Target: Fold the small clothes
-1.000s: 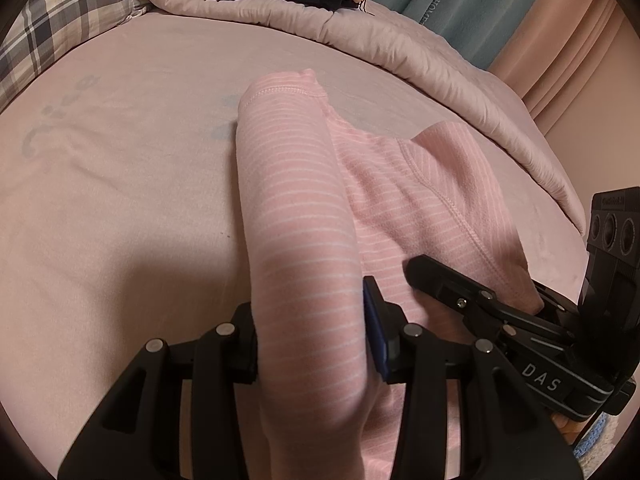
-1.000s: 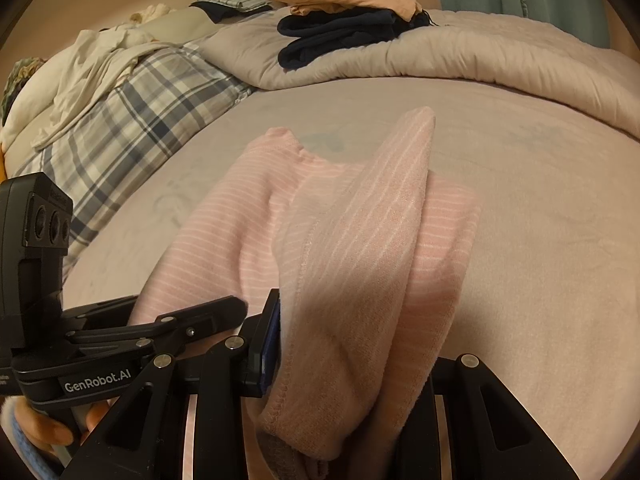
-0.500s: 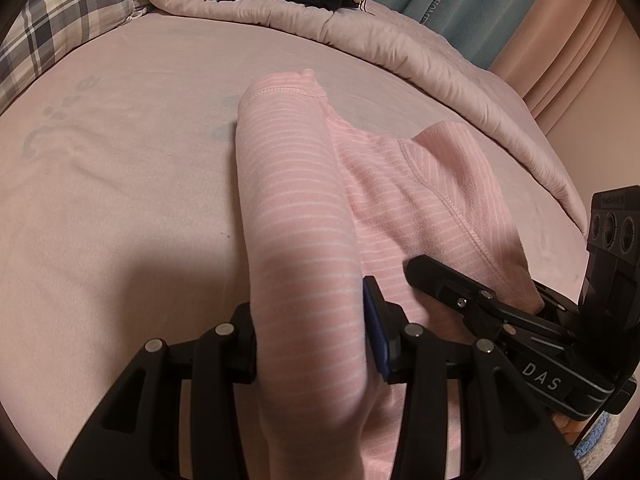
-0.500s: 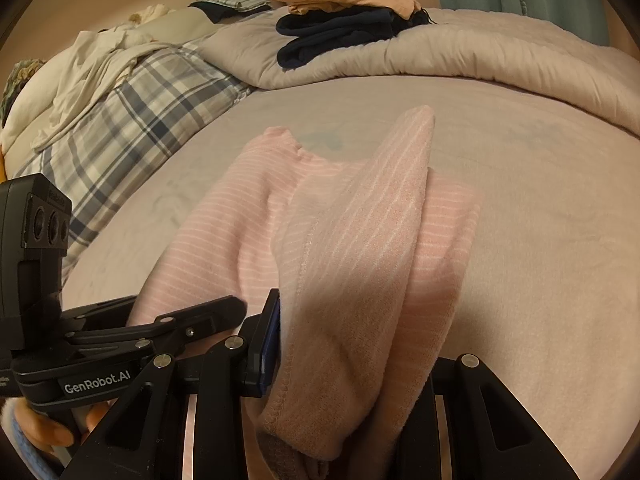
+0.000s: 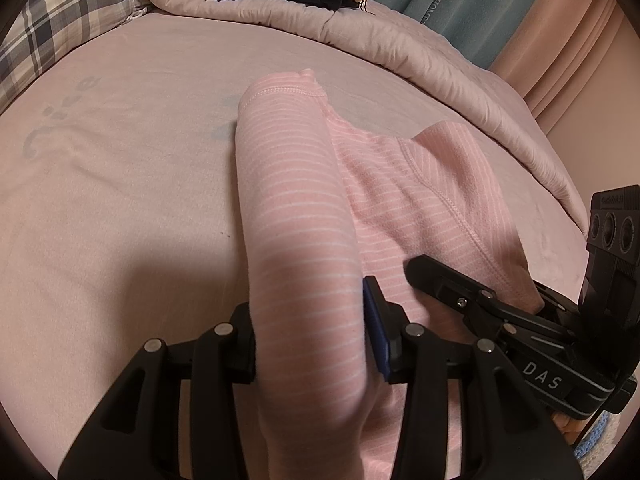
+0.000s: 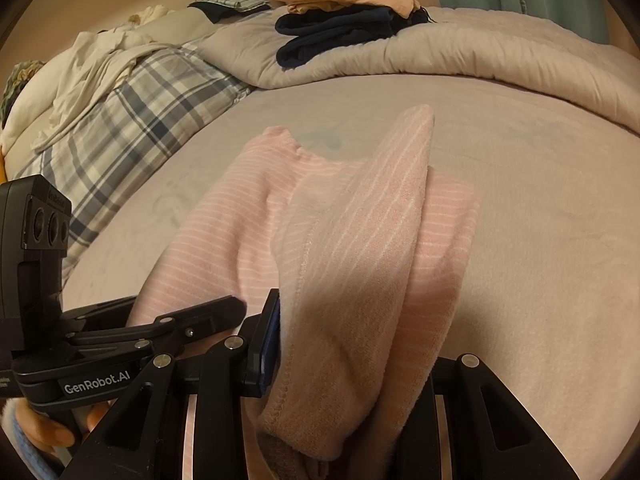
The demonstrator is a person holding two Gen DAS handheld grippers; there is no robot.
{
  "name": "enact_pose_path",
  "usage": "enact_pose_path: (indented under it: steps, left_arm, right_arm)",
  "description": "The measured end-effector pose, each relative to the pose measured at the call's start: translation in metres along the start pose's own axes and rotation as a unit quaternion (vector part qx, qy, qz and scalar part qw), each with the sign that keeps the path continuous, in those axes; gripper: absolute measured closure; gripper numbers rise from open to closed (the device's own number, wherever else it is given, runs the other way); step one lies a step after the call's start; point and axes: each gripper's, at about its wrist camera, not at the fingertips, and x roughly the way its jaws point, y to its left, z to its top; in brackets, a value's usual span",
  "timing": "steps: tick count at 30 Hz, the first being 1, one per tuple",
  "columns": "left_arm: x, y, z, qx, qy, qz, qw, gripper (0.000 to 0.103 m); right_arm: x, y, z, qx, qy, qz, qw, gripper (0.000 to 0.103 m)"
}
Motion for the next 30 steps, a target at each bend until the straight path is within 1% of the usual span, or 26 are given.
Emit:
enact_pose_path:
  steps: [8,13,15,17,19,24,30]
  left_arm:
    - [0.0018,0.0027,0.0012,0.001,0.001,0.001,1.0,0.058]
    - [0.0043,0.0047,0.0029,-0.003,0.0,0.008,1.0,0.054]
    - [0.0043,0.0051,0.0026,-0.002,0.0,0.01,0.9999,0.053]
    - [0.0042,0.0033,0.0017,-0.001,0.0,0.015,0.9999,0.052]
    - [0.0038,0.0038,0.0011,-0.001,-0.001,0.018,0.9998,0.05]
    - [0.0039,0.0043,0.0004,0.0,-0.002,0.024,0.9997,0.044]
    - [0.0035,0.0033,-0.0016,0.001,-0.003,0.028,0.9996,0.043]
  right_arm:
    - [0.0009,-0.001,-0.0009,0.006,0.003,0.004,1.0,0.072]
    - [0.0008,-0.0007,-0.0008,0.007,0.008,0.005,1.0,0.072]
    - [0.0006,0.0001,-0.001,0.007,0.009,0.004,1.0,0.071]
    - [0.0011,-0.0001,-0.0017,0.01,0.011,0.0,1.0,0.064]
    - [0.0018,-0.0034,-0.001,0.017,0.014,-0.004,1.0,0.061]
    - [0.0022,-0.0044,-0.0019,0.025,0.017,0.0,1.0,0.06]
    - [0.0024,-0.0045,-0.0019,0.027,0.018,0.001,0.999,0.059]
